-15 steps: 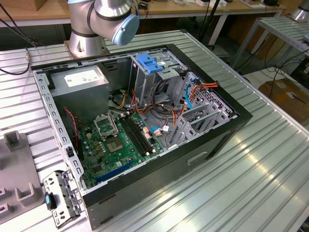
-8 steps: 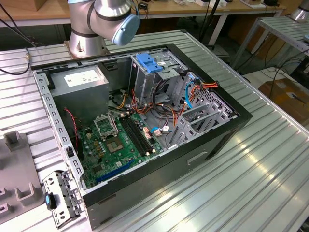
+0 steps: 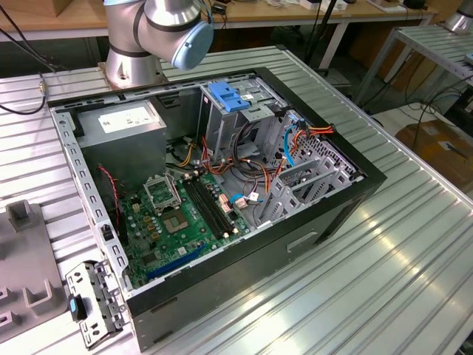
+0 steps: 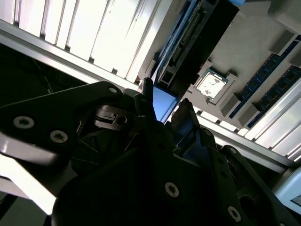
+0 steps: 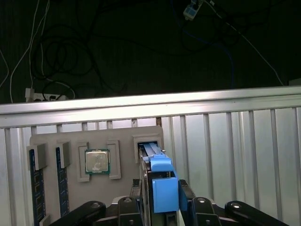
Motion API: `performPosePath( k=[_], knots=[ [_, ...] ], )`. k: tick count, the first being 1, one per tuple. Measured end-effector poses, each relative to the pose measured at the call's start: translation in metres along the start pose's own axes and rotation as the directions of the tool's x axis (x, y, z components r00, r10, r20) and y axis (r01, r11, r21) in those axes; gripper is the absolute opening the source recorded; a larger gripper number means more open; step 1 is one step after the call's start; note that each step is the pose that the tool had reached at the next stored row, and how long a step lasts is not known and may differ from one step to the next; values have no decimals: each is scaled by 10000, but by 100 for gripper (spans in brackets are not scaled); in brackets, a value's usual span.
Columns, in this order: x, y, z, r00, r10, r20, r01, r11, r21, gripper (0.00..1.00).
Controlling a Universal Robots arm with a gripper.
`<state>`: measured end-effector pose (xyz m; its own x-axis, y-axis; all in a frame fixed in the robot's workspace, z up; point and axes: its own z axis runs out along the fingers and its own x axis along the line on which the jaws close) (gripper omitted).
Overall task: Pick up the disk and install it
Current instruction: 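Pick up the disk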
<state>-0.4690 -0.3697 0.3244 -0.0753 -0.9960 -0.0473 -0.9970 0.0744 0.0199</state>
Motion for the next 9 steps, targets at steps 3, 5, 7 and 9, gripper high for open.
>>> performPosePath(
  k=[3,5,7,9],
  knots=[
    [1,3,35,10000,-7,2,7,10000,19,44],
    [2,6,67,10000,-14,2,14,10000,25,44],
    [5,24,112,10000,-21,3,21,10000,35,44],
    [8,36,151,10000,-23,3,23,10000,37,44]
  ],
)
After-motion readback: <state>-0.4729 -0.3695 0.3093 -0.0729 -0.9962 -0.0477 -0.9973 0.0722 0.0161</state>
